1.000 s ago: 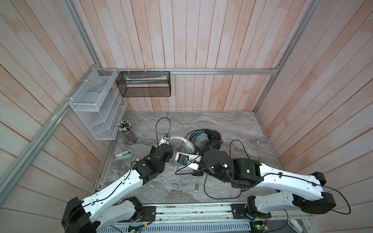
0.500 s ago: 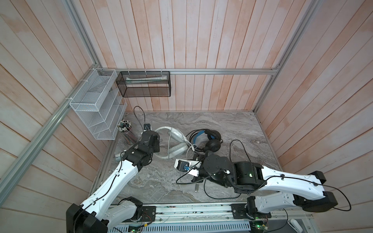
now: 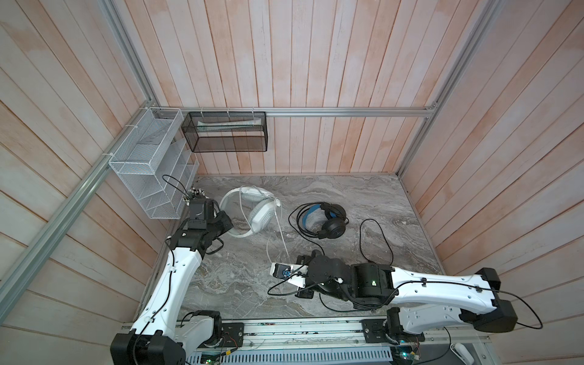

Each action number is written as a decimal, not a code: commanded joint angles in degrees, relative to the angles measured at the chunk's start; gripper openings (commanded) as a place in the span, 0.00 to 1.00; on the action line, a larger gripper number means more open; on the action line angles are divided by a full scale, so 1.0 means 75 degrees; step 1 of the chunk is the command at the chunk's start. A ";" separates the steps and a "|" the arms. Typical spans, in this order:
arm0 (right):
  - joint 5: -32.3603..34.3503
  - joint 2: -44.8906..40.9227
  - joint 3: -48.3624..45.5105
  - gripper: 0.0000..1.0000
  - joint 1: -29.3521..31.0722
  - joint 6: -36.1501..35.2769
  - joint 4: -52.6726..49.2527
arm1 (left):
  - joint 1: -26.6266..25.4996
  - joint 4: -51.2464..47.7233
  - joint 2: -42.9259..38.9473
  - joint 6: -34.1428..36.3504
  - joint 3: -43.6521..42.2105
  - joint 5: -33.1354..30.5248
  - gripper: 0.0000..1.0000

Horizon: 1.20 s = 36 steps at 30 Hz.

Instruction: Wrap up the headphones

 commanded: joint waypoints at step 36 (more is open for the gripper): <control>-0.0232 -0.0907 -0.0786 0.00 0.0624 0.0935 0.1292 | 0.0037 -0.0174 0.0513 -0.0128 -0.0027 -0.0609 0.00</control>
